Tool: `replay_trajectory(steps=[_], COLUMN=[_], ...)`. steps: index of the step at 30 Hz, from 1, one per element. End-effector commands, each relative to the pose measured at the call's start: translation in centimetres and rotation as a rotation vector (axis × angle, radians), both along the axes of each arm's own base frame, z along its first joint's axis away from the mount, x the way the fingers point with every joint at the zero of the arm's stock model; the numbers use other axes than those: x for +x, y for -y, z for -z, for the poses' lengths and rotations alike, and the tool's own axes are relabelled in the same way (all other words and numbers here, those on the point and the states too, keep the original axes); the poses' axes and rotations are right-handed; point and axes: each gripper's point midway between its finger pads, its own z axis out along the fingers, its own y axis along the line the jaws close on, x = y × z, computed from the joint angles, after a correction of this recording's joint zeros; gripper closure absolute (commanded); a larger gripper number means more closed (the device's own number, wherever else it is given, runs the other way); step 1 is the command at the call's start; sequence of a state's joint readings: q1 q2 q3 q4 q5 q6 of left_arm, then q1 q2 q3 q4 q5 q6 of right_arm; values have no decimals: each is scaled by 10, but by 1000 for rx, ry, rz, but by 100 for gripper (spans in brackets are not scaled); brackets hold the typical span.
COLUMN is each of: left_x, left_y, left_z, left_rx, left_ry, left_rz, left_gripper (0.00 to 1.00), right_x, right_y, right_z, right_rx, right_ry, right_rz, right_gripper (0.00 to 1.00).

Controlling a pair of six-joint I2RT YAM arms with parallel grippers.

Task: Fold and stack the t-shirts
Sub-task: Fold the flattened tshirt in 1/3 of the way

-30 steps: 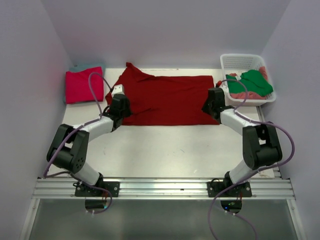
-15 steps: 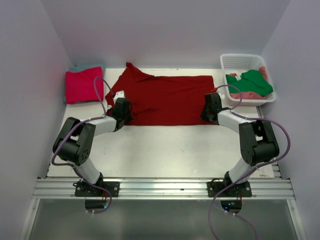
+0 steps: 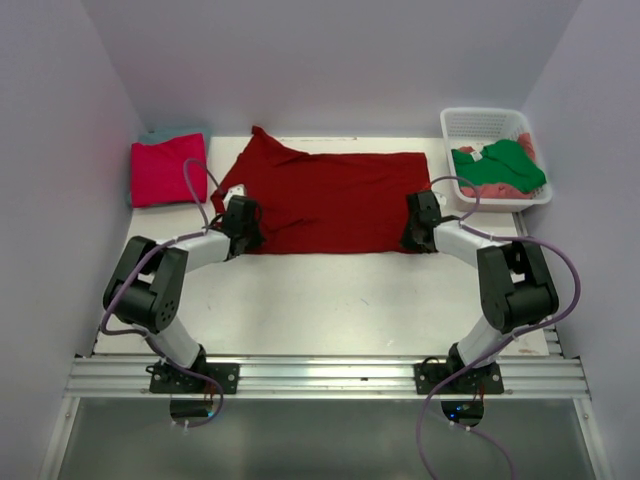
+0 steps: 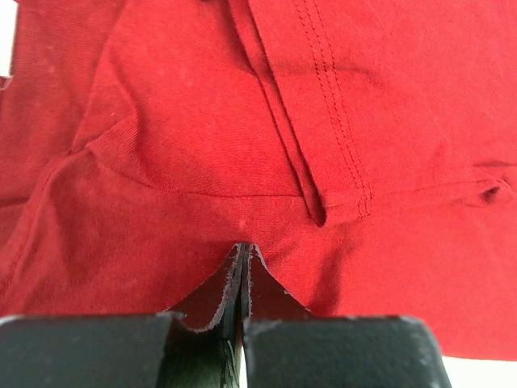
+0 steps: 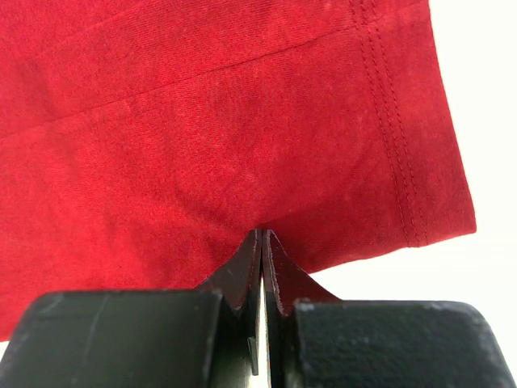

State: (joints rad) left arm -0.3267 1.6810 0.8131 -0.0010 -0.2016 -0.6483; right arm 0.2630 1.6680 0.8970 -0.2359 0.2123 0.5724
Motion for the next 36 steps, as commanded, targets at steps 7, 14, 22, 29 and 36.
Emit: replay_trajectory(steps=[7,14,22,29,36], left_x=[-155,-186,-200,-197,-141], left_y=[14,3,-15,-20,-7], left_z=[53,26,-11,-19,-85], left_rx=[-185,-167,-87,-58,-103], left_ry=[-523,-551,-552,-541,-205], left_rz=[91,76,77,80,139], left_gripper=[100,100,100,99,100], right_x=[-73,-92,-114,-124,-107], right_y=[-9,3,20,28,7], right_z=[10,-10,-23,-21,-63], right_rx=[46,-17,-97,-128,-11], right_ry=[-260,-307,-388,-413,-185], right_rz=[-66,-55,-46,-36,-105], right_gripper=[100,100,100,100,100])
